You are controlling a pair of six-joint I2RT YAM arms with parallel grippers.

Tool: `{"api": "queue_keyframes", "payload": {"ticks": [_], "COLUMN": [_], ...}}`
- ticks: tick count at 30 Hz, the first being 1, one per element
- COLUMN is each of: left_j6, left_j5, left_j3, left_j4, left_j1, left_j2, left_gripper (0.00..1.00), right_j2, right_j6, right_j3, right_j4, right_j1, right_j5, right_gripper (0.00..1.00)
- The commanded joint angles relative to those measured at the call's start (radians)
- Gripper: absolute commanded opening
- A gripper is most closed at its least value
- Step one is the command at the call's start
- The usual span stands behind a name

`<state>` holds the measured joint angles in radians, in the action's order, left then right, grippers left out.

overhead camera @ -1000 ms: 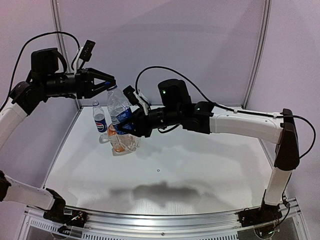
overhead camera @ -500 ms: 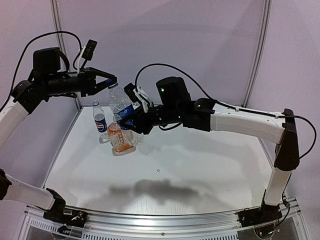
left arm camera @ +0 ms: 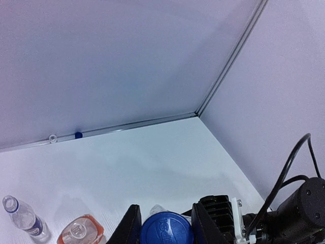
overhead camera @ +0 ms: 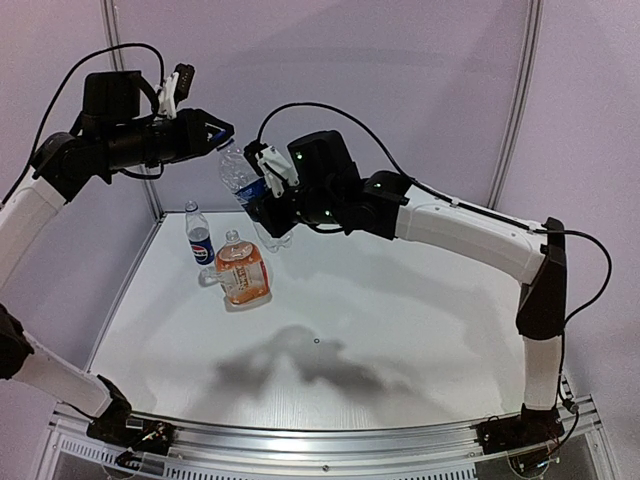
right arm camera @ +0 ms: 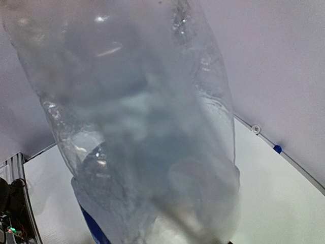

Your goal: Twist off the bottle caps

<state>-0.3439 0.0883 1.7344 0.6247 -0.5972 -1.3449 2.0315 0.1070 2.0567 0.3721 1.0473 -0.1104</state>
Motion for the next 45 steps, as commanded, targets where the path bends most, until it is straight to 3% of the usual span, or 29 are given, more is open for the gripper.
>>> {"api": "queue_keyframes", "payload": {"ticks": [1, 3, 6, 12, 18, 22, 27, 29, 36, 45], "left_j6": [-0.099, -0.098, -0.083, -0.017, 0.097, 0.230, 0.320, 0.321, 0.297, 0.227], "left_j5": [-0.084, -0.084, -0.081, -0.011, -0.049, -0.021, 0.475, 0.587, 0.758, 0.929], "left_j3": [0.017, 0.021, 0.019, -0.031, -0.073, -0.130, -0.196, -0.233, -0.297, -0.273], "left_j4": [0.144, 0.145, 0.133, 0.044, 0.014, 0.022, -0.033, -0.093, -0.269, -0.388], "left_j1": [-0.020, -0.027, -0.035, -0.044, -0.042, -0.013, 0.145, 0.171, 0.192, 0.208], "left_j2": [-0.028, -0.031, -0.025, 0.028, 0.142, 0.223, 0.281, 0.294, 0.261, 0.172], "left_gripper": [0.12, 0.12, 0.21, 0.58, 0.75, 0.79, 0.81, 0.85, 0.87, 0.78], "right_j2": [0.010, 0.007, -0.003, -0.026, -0.060, -0.096, -0.196, -0.227, -0.247, -0.238], "right_j6": [0.006, 0.011, 0.017, 0.021, 0.040, 0.053, 0.042, 0.060, 0.095, 0.127], "right_j3": [0.034, 0.023, 0.000, -0.036, -0.094, -0.150, -0.344, -0.400, -0.439, -0.430], "right_j4": [-0.017, -0.020, -0.031, -0.048, -0.067, -0.105, -0.266, -0.314, -0.359, -0.361], "right_j1": [0.003, 0.005, 0.006, 0.007, 0.009, 0.008, 0.008, 0.005, -0.005, -0.010], "right_j5": [-0.075, -0.076, -0.075, -0.074, -0.076, -0.069, 0.126, 0.242, 0.454, 0.544], "right_gripper": [0.31, 0.31, 0.31, 0.31, 0.30, 0.30, 0.32, 0.32, 0.31, 0.31]}}
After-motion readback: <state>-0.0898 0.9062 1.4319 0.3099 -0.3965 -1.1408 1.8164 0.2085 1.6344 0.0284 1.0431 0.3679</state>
